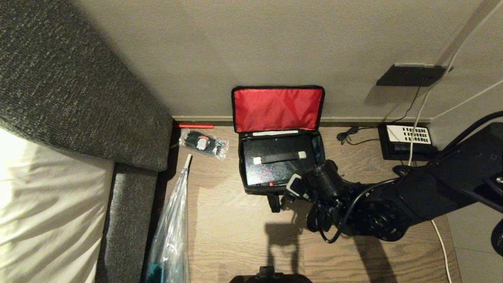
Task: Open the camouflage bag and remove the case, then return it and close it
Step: Grip the handle
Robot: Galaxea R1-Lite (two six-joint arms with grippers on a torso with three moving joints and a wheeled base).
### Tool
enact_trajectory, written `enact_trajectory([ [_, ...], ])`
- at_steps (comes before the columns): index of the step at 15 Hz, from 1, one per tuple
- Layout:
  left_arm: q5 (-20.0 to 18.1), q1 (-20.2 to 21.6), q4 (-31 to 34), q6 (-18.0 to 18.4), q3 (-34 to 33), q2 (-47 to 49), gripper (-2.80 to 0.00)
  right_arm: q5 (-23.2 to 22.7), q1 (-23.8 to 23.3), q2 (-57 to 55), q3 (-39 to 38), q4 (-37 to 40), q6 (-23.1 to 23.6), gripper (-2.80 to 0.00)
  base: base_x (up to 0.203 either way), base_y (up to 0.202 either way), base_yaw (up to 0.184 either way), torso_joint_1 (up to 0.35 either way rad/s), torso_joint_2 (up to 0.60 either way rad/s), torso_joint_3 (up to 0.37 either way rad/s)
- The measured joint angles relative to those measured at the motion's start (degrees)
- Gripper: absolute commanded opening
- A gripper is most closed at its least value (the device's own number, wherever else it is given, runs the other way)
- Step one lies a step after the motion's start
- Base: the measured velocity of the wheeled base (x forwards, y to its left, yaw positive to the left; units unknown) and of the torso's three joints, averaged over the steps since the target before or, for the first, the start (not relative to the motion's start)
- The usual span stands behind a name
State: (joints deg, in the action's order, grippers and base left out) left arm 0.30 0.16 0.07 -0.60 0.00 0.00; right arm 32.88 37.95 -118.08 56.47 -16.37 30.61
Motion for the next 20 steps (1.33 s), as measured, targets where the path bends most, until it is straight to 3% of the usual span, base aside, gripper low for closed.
enact_trajectory([
  [16, -0.09, -0.02, 0.02, 0.11, 0.02, 0.00, -2.80, 0.39, -0.11, -1.18, 3.37, 0.06, 0.77, 0.00, 0.018, 0.000, 0.000, 0.000, 0.00, -0.006],
  [20, -0.08, 0.00, 0.02, 0.09, 0.00, 0.00, -2.80, 3.69, -0.17, -1.90, 4.44, -0.41, 3.62, 0.00, 0.000, 0.000, 0.000, 0.000, 0.00, 0.000],
])
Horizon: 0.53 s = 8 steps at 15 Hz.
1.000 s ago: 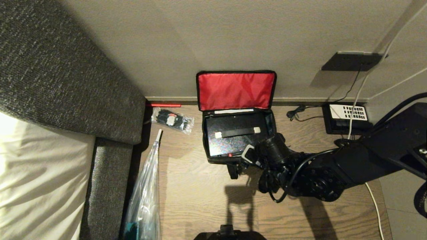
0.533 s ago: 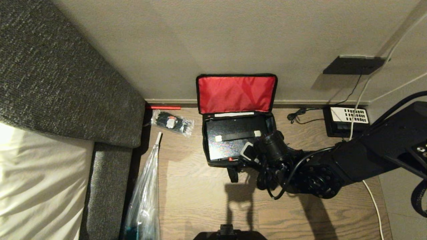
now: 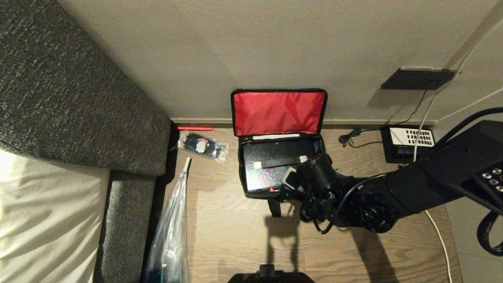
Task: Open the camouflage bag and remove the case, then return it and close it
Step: Grip the handle
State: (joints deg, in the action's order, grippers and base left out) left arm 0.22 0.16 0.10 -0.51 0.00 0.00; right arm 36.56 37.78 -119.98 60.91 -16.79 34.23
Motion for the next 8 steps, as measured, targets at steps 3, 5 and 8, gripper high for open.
enact_trajectory([
  [3, 0.02, -0.02, 0.00, 0.00, 0.00, 0.00, -2.80, 0.57, 0.00, -0.91, 0.69, -1.70, 2.47, 0.00, 0.000, 0.000, 0.000, 0.000, 0.00, 0.000],
  [5, 0.01, 0.00, 0.00, 0.00, 0.00, 0.00, -2.80, 1.34, 0.11, -1.97, 0.47, -6.21, 6.74, 0.00, 0.000, 0.000, 0.000, 0.000, 0.00, 0.000],
  [8, 0.02, 0.00, 0.00, 0.00, 0.00, 0.00, -2.80, 1.88, 0.11, -5.90, 1.24, -19.72, 14.33, 0.00, 0.000, 0.000, 0.000, 0.000, 0.00, 0.000],
])
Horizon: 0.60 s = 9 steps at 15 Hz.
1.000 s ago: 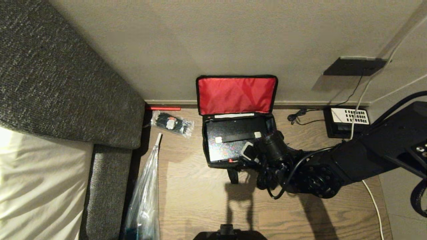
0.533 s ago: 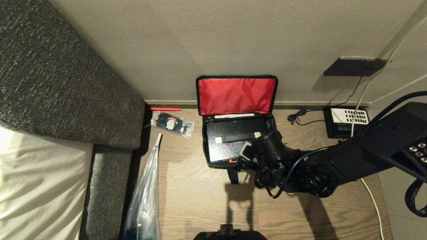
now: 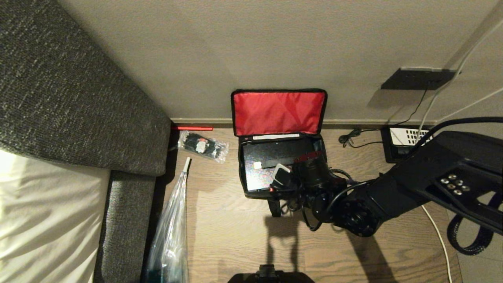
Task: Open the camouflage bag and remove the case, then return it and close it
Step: Grip the handle
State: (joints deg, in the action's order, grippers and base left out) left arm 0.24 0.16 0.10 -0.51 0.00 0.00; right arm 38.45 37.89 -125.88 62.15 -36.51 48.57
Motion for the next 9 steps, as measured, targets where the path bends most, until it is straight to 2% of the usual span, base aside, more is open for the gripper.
enact_trajectory([
  [2, -0.02, 0.00, 0.00, 0.02, 0.00, 0.00, -2.80, -0.05, -0.04, -3.11, 0.72, -10.29, 3.83, 0.00, 0.000, 0.000, 0.000, 0.000, 0.00, 0.000],
  [4, 0.01, 0.00, 0.01, 0.00, 0.00, 0.00, -2.80, -0.67, -1.28, -4.00, 1.19, -15.65, 4.49, 0.00, 0.000, 0.000, 0.000, 0.000, 0.00, 0.000],
  [7, 0.00, 0.03, 0.01, 0.00, 0.00, 0.00, -2.80, -3.97, -3.72, -3.54, -0.55, -15.41, 3.06, 0.00, 0.000, 0.000, 0.000, 0.000, 0.00, 0.000],
  [9, -0.02, -0.05, 0.00, 0.01, 0.00, 0.00, -2.80, -7.25, -7.66, -2.02, -3.40, -15.64, 2.25, 0.00, 0.000, 0.000, 0.000, 0.000, 0.00, 0.000],
])
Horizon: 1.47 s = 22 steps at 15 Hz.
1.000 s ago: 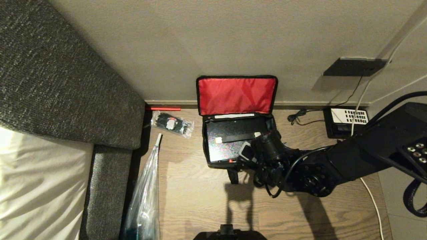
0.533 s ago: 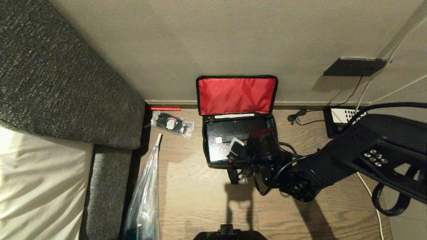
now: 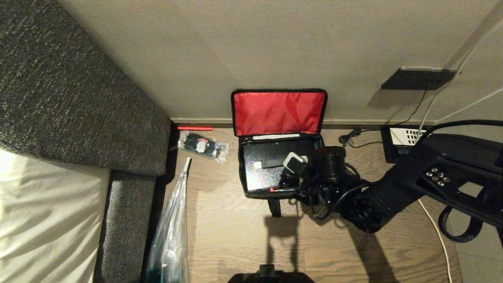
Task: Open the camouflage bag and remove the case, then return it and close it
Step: Grip the handle
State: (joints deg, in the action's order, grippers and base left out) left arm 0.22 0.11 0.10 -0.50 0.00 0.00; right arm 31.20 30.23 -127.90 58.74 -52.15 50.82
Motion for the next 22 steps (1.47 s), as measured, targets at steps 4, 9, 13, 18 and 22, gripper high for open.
enact_trajectory([
  [4, 0.02, 0.04, -0.01, 0.00, 0.00, 0.00, -2.80, -1.68, -4.26, 1.24, -3.27, 0.45, 1.81, 0.00, 0.000, 0.000, 0.000, 0.000, 0.00, 0.000],
  [9, 0.05, 0.10, -0.02, -0.01, 0.00, 0.00, -2.80, -1.24, 2.64, -1.98, 2.58, -6.57, 14.43, 0.00, 0.000, 0.000, 0.000, 0.000, 0.00, 0.000],
  [13, 0.02, 0.02, 0.00, -0.01, 0.00, 0.00, -2.80, -5.74, 3.19, -5.64, 3.63, -19.11, 31.32, 0.00, 0.000, 0.000, 0.000, 0.000, 0.00, 0.000],
  [18, 0.05, 0.05, -0.01, -0.02, 0.00, 0.00, -2.80, -5.87, 4.15, -10.90, 8.87, -22.21, 38.78, 0.00, 0.000, 0.000, 0.000, 0.000, 0.00, 0.000],
  [22, 0.04, 0.05, -0.02, 0.00, 0.00, 0.00, -2.80, -5.77, 4.29, -13.83, 10.13, -21.19, 35.35, 0.00, 0.000, 0.000, 0.000, 0.000, 0.00, 0.000],
])
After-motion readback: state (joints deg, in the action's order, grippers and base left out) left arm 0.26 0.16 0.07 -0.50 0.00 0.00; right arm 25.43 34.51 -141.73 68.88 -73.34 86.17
